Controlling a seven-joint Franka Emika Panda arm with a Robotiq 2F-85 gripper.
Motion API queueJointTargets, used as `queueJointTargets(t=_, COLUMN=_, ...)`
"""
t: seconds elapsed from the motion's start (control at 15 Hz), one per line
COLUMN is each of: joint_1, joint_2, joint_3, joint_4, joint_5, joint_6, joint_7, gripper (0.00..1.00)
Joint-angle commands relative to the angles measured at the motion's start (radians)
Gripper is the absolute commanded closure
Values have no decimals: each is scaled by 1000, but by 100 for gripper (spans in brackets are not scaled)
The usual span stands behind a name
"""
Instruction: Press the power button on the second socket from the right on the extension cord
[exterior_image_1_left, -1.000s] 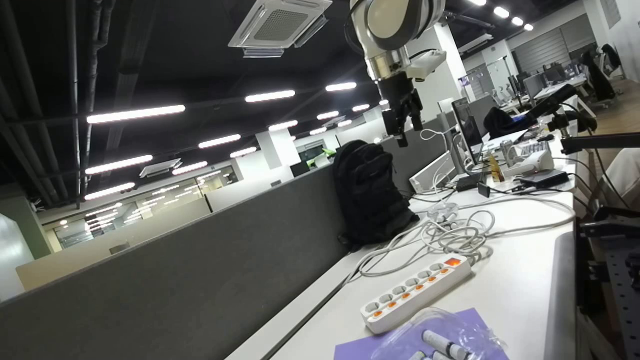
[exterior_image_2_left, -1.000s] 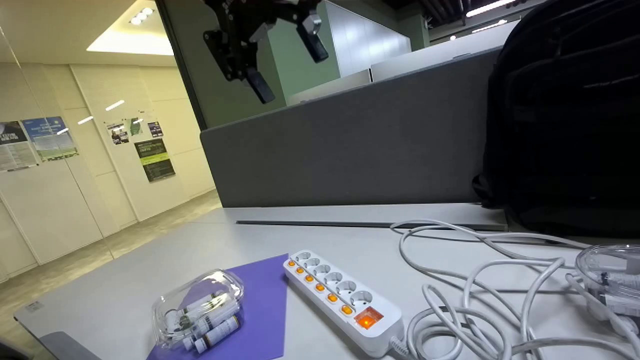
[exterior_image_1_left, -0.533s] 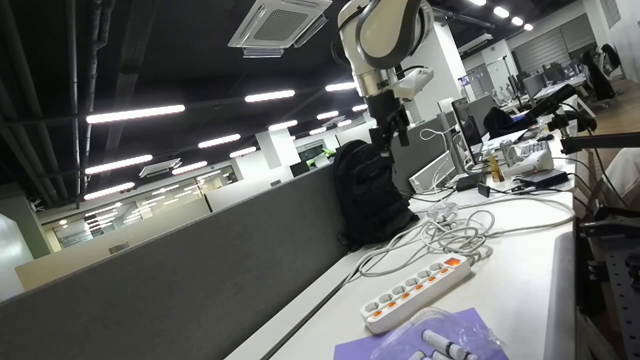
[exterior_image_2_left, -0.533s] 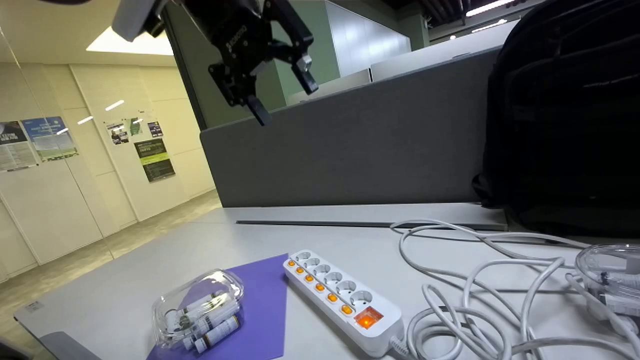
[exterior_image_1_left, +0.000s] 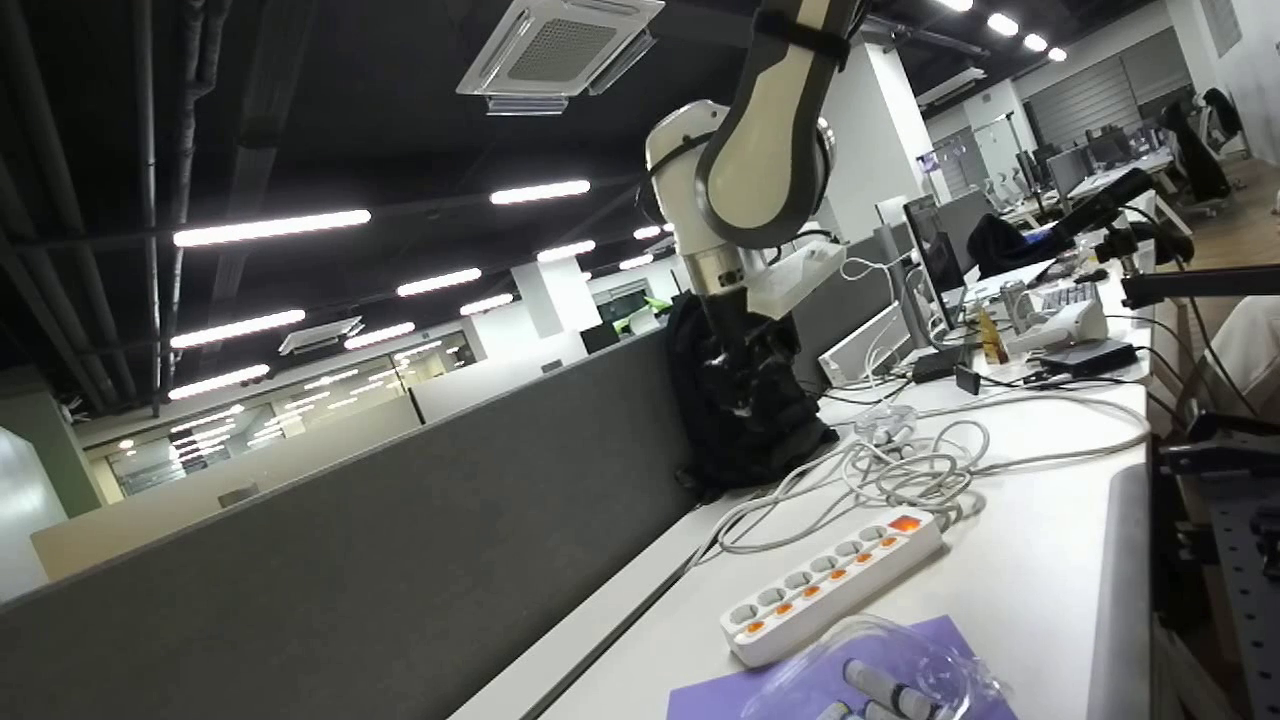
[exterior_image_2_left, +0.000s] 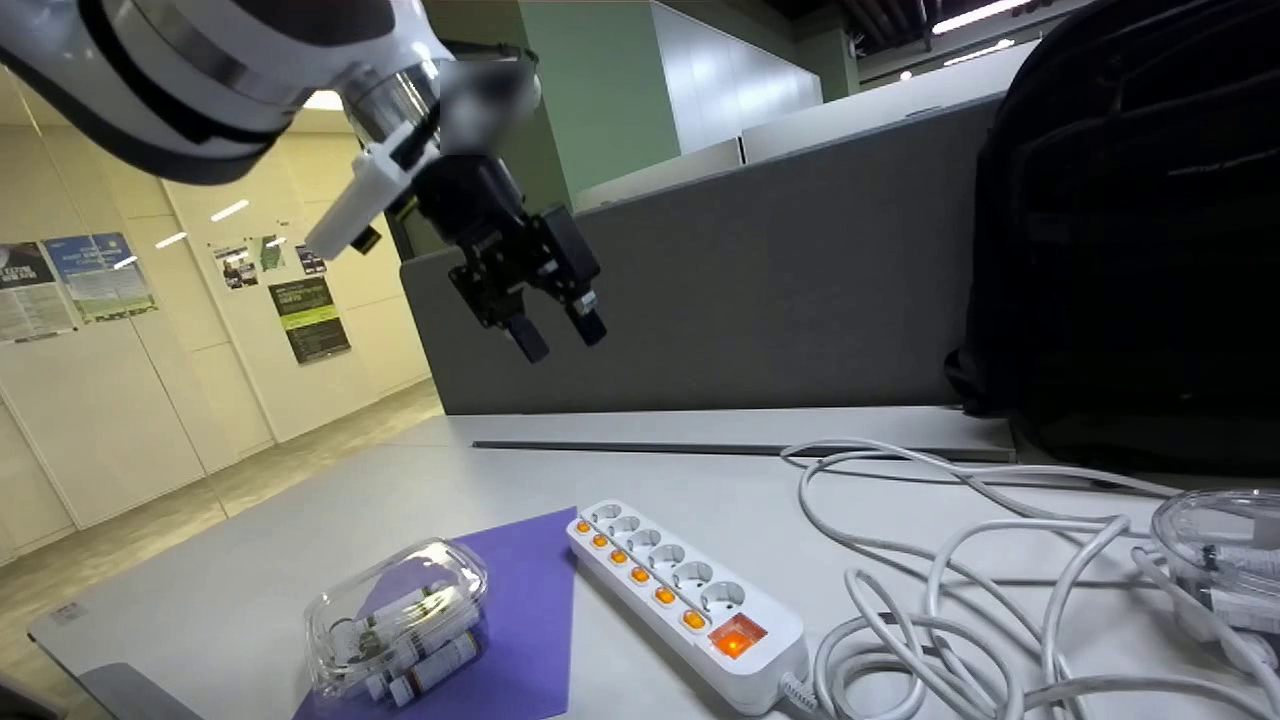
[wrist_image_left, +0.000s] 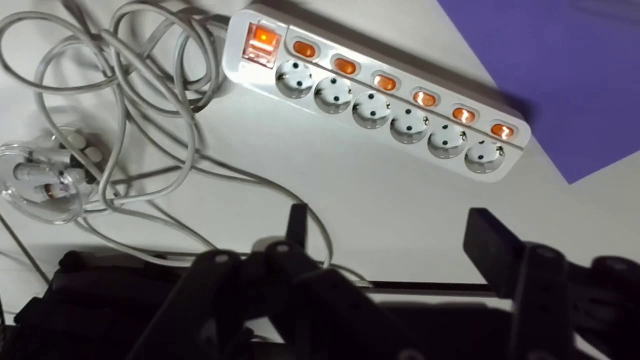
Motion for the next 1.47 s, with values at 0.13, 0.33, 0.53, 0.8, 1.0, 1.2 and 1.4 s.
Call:
queueJointTargets(t=0.13, joint_1=23, joint_2=190, joint_3=-40, joint_4=60, joint_5=-68, joint_6=66, joint_7=189, gripper=63)
queueJointTargets(t=0.33, joint_1=52, joint_2=276, joint_3=-91, joint_4=86, joint_5=-55, joint_6=57, joint_7=228, gripper=83)
queueJointTargets(t=0.53, joint_1=85, joint_2=348, joint_3=-142, joint_4=108, joint_5=1, joint_6=61, joint_7=211, gripper=99)
queueJointTargets(t=0.8, joint_1=123, joint_2=368, joint_3=-191, joint_4=95, joint_5=46, joint_6=70, joint_7=163, gripper=99)
queueJointTargets(t=1.0, joint_1=137, joint_2=400, joint_3=-204, joint_4=113, joint_5=70, joint_6=73, joint_7=161, gripper=99)
queueJointTargets(t=1.2, joint_1=159, joint_2=412, joint_3=-231, joint_4=106, joint_5=41, joint_6=101, joint_7=208, gripper=100)
queueJointTargets(t=1.4, joint_1=180, joint_2=441, joint_3=-259, joint_4=109, joint_5=53, joint_6=95, joint_7=215, gripper=100)
